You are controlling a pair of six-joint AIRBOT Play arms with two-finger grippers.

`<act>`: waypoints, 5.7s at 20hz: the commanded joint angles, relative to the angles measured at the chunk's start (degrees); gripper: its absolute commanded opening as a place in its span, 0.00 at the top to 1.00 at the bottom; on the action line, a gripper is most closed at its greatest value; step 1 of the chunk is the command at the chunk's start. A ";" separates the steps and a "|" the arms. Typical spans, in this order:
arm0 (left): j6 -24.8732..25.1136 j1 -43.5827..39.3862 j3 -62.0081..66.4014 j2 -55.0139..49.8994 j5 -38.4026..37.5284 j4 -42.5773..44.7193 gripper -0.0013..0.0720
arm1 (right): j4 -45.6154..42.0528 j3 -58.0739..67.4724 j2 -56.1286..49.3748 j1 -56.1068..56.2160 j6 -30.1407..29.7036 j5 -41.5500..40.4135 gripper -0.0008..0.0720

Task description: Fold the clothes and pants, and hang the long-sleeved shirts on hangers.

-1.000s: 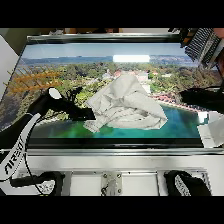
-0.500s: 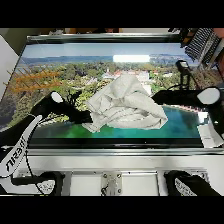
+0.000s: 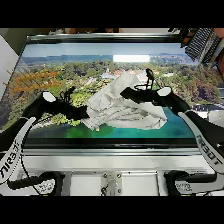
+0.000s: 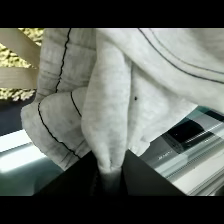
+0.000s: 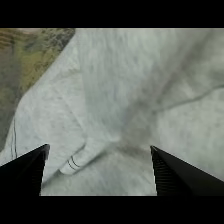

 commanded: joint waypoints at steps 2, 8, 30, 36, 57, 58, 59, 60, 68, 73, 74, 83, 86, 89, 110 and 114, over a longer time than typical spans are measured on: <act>0.04 2.27 -0.02 0.50 -0.35 -0.26 0.95 | 14.03 6.82 -9.75 4.07 -10.99 -1.31 0.46; -0.17 12.26 13.31 9.77 -5.60 -0.22 0.95 | -10.45 11.08 7.02 -6.38 -9.57 5.64 0.96; -1.64 18.05 8.83 12.72 -6.12 5.38 0.95 | -35.65 3.69 23.61 -26.73 12.09 24.85 0.06; -1.62 18.05 8.81 11.04 -5.20 5.38 0.95 | -30.88 -11.26 18.75 -20.76 17.86 22.97 0.06; -2.45 22.18 30.82 32.09 -8.33 5.60 0.95 | -22.23 10.34 41.16 -29.20 6.93 14.40 0.96; -3.54 22.10 32.06 35.98 -8.24 5.60 0.95 | -22.23 12.11 44.24 -31.30 6.93 14.40 0.96; -4.76 22.10 32.63 39.23 -8.15 5.62 0.95 | -22.25 13.14 47.50 -33.46 6.93 14.40 0.96; -5.60 22.10 32.79 42.84 -8.00 5.64 0.95 | -22.27 13.27 50.36 -35.34 6.93 14.43 0.96; -17.55 22.12 32.70 55.04 -13.53 19.28 0.95 | -43.21 13.11 59.04 -44.92 19.87 27.76 0.96; -17.97 22.10 27.63 42.29 -19.71 20.20 0.95 | -39.87 8.09 52.19 -44.57 20.74 28.48 0.96; -17.94 22.10 24.63 38.75 -17.07 20.81 0.95 | -39.78 6.69 49.44 -43.71 20.70 27.39 0.96; -12.87 15.72 36.65 -3.17 0.28 17.59 0.32 | -37.13 14.29 15.10 -29.05 21.49 3.34 0.25; -16.09 17.16 45.97 -9.27 -6.67 17.75 0.07 | -35.52 19.34 12.07 -28.70 21.09 6.25 0.00; -15.58 19.98 44.13 -6.67 -9.99 17.81 0.07 | -35.60 18.91 15.02 -28.61 18.01 14.40 0.00; -14.49 33.94 -20.15 22.82 4.85 17.64 0.07 | -25.64 -14.08 5.73 27.50 13.77 12.66 0.01; -14.51 33.90 -20.15 22.82 5.46 17.57 0.07 | -23.54 -13.99 5.40 29.05 13.77 11.13 0.22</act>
